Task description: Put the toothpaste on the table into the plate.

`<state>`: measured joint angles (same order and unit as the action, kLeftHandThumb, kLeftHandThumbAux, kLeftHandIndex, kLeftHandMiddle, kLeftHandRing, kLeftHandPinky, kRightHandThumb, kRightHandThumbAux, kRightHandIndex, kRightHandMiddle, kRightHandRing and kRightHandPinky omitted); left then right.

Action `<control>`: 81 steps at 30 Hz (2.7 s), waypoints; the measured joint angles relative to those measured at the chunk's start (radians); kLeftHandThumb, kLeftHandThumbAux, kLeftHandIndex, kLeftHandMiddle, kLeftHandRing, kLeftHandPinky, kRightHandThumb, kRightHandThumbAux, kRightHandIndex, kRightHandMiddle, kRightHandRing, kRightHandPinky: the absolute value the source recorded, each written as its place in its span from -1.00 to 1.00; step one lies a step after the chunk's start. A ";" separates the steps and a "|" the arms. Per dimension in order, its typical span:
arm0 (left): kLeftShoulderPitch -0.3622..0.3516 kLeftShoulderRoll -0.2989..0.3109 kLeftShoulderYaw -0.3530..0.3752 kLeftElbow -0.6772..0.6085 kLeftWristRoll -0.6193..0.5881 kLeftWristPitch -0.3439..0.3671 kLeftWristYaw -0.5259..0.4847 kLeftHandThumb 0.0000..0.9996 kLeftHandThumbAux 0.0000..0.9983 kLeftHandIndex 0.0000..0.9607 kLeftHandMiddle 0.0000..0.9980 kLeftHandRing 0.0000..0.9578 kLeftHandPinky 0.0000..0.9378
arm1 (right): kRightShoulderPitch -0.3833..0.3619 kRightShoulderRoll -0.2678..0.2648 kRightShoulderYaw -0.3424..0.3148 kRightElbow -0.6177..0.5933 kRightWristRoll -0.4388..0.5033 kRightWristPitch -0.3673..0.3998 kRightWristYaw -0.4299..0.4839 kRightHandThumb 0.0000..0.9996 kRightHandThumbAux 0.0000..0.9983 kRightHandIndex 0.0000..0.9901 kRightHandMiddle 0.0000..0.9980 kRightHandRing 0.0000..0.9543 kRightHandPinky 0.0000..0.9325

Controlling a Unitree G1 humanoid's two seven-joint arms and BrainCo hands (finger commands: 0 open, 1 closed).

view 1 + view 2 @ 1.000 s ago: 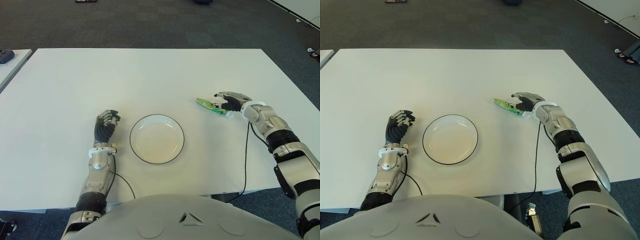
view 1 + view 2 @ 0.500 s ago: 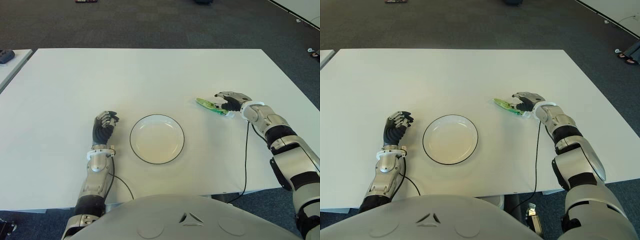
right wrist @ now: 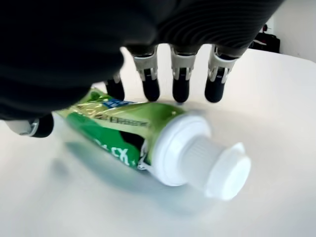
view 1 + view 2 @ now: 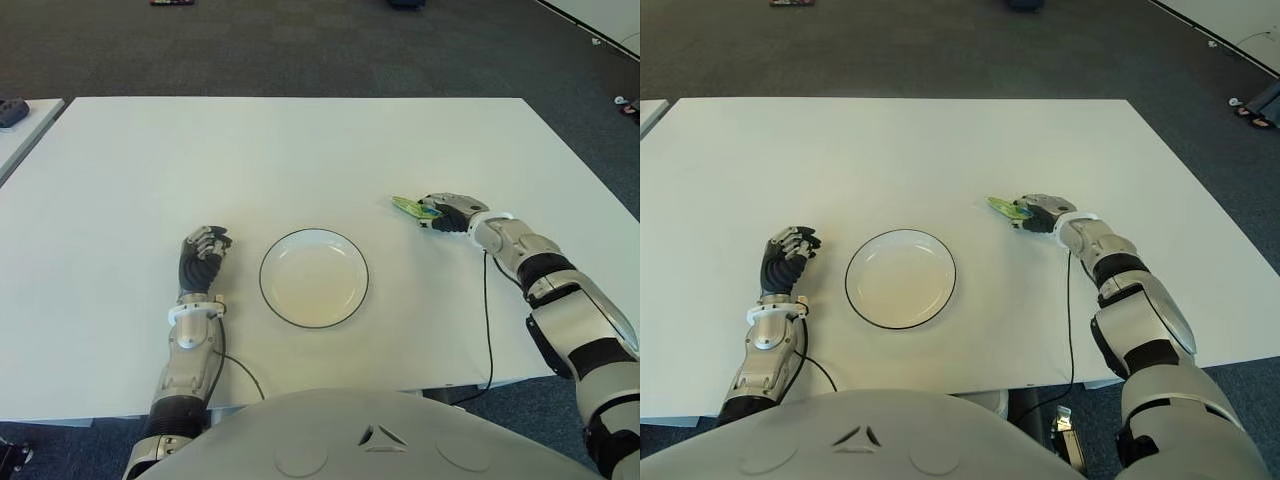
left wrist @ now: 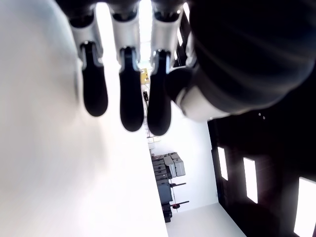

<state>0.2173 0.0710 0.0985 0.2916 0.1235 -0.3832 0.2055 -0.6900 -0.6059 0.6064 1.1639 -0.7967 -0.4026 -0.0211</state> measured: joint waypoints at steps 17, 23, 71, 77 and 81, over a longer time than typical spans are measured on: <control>0.009 0.000 0.000 -0.037 -0.008 0.031 -0.011 0.41 0.44 -0.11 0.03 0.05 0.03 | 0.000 0.032 0.064 0.040 -0.022 0.038 -0.074 -0.04 -0.68 -1.00 -1.00 -1.00 -1.00; 0.020 0.000 0.001 -0.050 -0.012 0.032 -0.018 0.42 0.44 -0.11 0.03 0.05 0.03 | 0.002 0.041 0.083 0.046 -0.023 0.050 -0.087 0.00 -0.69 -1.00 -1.00 -1.00 -1.00; 0.054 -0.002 0.009 -0.116 -0.048 0.090 -0.035 0.41 0.45 -0.11 0.02 0.04 0.02 | 0.054 0.108 0.071 0.046 0.010 0.126 -0.299 0.22 -0.19 -0.72 -0.65 -0.56 -0.41; 0.053 -0.001 0.012 -0.115 -0.054 0.081 -0.042 0.41 0.44 -0.11 0.03 0.05 0.02 | 0.080 0.153 0.020 0.047 0.046 0.154 -0.381 0.43 0.14 -0.19 0.02 0.17 0.22; 0.053 -0.001 0.013 -0.114 -0.055 0.079 -0.042 0.41 0.44 -0.11 0.03 0.05 0.02 | 0.094 0.161 -0.019 0.045 0.074 0.146 -0.438 0.46 0.34 -0.13 0.21 0.33 0.35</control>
<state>0.2704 0.0701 0.1119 0.1773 0.0687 -0.3041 0.1634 -0.5961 -0.4449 0.5872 1.2090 -0.7227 -0.2563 -0.4589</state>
